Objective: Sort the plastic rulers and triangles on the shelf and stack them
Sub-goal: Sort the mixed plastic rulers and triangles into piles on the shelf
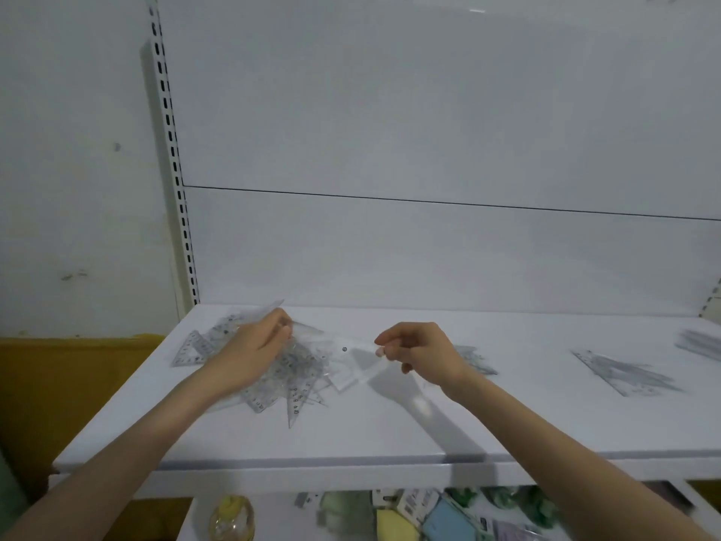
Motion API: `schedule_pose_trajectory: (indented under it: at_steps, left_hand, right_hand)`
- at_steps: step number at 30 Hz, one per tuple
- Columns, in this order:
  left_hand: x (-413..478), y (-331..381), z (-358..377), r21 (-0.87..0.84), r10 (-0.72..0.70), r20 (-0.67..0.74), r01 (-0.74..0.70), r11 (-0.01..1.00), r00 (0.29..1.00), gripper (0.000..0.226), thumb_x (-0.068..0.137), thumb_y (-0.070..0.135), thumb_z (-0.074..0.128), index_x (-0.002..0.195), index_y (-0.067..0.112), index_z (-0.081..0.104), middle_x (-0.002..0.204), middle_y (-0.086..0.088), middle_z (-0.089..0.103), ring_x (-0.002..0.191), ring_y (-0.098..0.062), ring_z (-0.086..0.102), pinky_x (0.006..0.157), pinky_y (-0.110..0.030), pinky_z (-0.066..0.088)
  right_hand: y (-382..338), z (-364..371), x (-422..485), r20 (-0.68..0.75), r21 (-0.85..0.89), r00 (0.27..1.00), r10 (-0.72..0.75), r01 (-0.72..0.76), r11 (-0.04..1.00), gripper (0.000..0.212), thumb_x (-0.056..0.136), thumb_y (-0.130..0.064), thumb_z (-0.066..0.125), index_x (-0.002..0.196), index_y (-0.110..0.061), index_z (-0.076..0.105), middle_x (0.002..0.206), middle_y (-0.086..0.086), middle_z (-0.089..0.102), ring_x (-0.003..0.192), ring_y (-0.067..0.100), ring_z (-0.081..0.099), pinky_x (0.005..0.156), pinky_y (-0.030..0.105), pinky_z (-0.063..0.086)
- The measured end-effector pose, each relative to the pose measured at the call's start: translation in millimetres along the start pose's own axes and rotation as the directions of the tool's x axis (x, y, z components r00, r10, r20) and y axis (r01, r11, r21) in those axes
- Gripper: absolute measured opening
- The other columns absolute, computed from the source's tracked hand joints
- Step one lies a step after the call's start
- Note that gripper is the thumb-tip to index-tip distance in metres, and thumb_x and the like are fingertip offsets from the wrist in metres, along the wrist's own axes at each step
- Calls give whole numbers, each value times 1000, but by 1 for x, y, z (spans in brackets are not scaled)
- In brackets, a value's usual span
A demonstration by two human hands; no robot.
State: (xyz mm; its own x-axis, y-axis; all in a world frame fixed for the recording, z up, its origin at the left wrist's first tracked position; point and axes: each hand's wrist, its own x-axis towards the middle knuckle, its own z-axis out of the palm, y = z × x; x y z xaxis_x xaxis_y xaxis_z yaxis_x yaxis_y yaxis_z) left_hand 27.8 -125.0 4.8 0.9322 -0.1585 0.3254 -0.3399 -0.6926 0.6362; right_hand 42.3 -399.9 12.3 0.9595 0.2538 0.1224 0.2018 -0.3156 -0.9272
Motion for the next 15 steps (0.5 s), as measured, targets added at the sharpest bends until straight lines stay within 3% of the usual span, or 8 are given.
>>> schedule_pose_trajectory:
  at_steps: [5, 7, 10, 15]
  left_hand:
    - [18, 26, 24, -164, -28, 145, 52, 985, 989, 17, 100, 18, 39, 85, 15, 46, 79, -2, 72, 55, -14, 53, 62, -32, 43]
    - [26, 38, 36, -232, -23, 146, 56, 971, 989, 17, 97, 15, 41, 81, 12, 45, 69, -6, 70, 55, -19, 48, 61, -32, 40]
    - [36, 57, 50, -319, 7, 161, 45, 947, 987, 16, 83, 27, 43, 76, 12, 45, 59, -8, 65, 53, -20, 41, 60, -34, 36]
    - [49, 68, 68, -202, 66, 193, -26, 979, 979, 15, 95, 15, 50, 81, 16, 56, 65, -2, 69, 52, -15, 49, 58, -28, 41]
  right_hand:
    - [9, -42, -26, -82, 82, 995, 59, -52, 995, 16, 86, 5, 58, 91, -7, 67, 79, 11, 71, 70, 18, 62, 63, 29, 53]
    - [13, -60, -36, -141, 85, 988, 68, -56, 995, 13, 86, 5, 59, 91, -4, 67, 78, 11, 71, 69, 21, 63, 64, 30, 54]
    - [19, -87, -51, -251, 33, 966, 66, -60, 998, 13, 86, 4, 61, 90, -5, 69, 82, 12, 72, 69, 18, 65, 67, 30, 56]
    - [34, -117, -60, -432, -32, 900, 53, -74, 997, 13, 86, 2, 62, 90, -7, 71, 80, 8, 74, 66, 15, 67, 69, 25, 56]
